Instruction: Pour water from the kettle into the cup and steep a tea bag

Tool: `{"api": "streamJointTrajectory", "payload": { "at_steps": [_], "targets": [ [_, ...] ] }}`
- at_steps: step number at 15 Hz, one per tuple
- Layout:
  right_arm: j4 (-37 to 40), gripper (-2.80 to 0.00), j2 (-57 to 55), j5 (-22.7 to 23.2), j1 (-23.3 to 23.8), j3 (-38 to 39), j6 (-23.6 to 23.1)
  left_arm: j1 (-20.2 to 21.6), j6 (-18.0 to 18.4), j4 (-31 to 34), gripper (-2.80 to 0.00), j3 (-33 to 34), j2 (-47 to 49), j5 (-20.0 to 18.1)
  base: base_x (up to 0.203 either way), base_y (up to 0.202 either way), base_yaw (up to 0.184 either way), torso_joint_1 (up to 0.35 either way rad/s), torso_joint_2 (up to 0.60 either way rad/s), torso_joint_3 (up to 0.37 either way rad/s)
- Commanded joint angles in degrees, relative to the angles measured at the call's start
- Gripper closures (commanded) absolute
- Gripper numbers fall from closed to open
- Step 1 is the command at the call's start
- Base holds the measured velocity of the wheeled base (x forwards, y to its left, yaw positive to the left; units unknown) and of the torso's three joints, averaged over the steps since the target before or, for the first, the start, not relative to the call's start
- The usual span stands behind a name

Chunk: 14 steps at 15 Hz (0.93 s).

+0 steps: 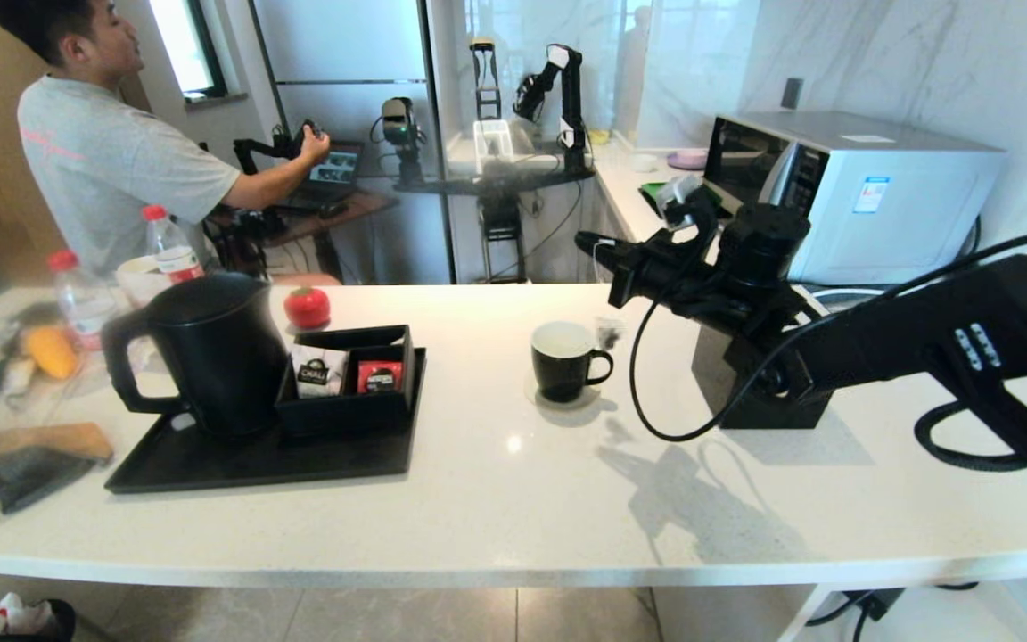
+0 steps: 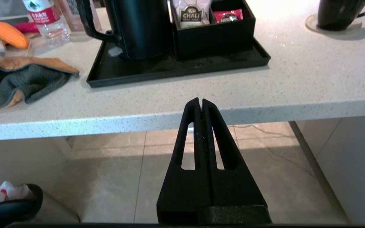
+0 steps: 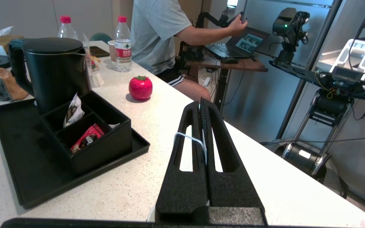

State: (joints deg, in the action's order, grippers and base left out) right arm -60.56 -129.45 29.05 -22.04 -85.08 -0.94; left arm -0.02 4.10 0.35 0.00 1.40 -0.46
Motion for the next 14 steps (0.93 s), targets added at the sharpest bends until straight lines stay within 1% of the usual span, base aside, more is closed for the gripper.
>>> {"api": "streamJointTrajectory", "payload": {
  "at_steps": [1, 6, 14],
  "targets": [
    [0.97, 0.0, -1.99, 0.14, -0.02, -3.96, -0.03, -0.06, 0.03, 0.0, 0.0, 0.0, -1.4, 0.02, 0.0, 0.0, 0.0, 0.0, 0.0, 0.0],
    [8.44, 0.0, -5.23, 0.13, -0.02, -13.87, -0.18, -0.06, 0.03, 0.0, 0.0, 0.0, -1.4, 0.02, 0.0, 0.0, 0.0, 0.0, 0.0, 0.0],
    [7.65, 0.0, -9.07, 0.04, -0.11, -12.83, -0.65, -0.06, 0.03, 0.0, 0.0, 0.0, -1.4, -0.06, 0.0, 0.0, 0.0, 0.0, 0.0, 0.0]
  ]
}}
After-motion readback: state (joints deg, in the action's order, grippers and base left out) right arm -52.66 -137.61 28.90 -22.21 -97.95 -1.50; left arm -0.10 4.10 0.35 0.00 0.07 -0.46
